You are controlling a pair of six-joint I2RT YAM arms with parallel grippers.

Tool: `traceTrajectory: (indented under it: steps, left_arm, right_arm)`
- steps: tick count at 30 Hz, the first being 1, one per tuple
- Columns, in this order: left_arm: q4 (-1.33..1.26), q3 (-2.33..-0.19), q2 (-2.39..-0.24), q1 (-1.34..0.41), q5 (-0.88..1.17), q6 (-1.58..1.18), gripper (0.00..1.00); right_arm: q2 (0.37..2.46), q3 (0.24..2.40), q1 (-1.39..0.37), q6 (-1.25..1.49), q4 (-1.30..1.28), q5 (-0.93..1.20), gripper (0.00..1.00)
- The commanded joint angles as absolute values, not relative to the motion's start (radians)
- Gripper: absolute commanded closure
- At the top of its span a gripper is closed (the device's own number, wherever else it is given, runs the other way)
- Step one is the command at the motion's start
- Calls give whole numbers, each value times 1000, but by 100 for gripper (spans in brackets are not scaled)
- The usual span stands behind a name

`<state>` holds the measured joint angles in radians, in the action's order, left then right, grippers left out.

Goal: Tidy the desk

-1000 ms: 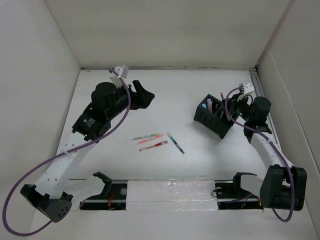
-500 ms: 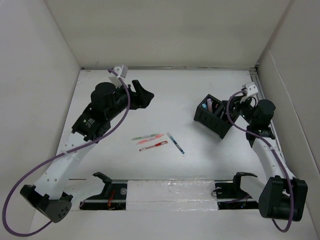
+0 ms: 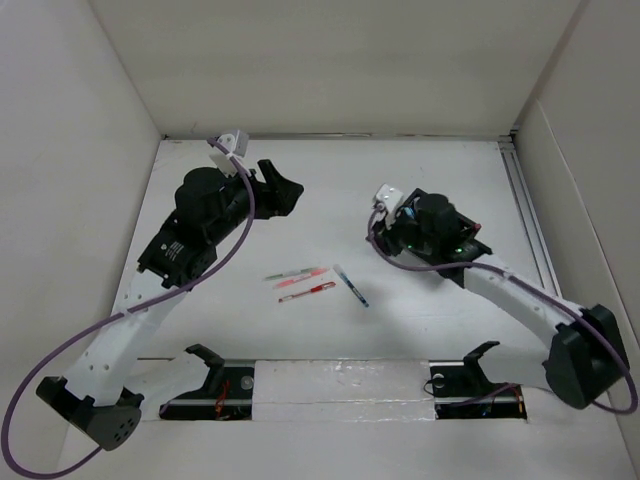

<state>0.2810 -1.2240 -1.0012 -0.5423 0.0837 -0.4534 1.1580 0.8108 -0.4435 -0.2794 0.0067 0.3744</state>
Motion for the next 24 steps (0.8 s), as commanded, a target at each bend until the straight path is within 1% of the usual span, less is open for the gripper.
traceTrajectory:
  steps: [1,3,6,17,20,23,24]
  left_arm:
    - [258,-1230,-968,-546,57,-442,36]
    - [253,-1220,-959,-546,57,-445,37]
    - [259,-1216,-956,-546,63,-445,37]
    - [270,-1198,-933,-546,49,-449,36]
    - [273,-1195,-922,-546,45,-449,36]
    - [285,-1200,-922,-546,41,-448,36]
    - [288,-1204,-919,-546,41,-446,36]
  right_arm:
    - [1268,834,-566,-305,-83,247,62]
    - [1322,854,-635,-299,-100,215,53]
    - [1420,891,-695,-296,-126,177,49]
    - [1664,976,-782,-241,-69,135,48]
    - [1732,996,-792,-229,-63,129,52]
    - [1775,1003,-792,-222,-64,95,60]
    - [1778,1000,-792,-219,-61,83,66]
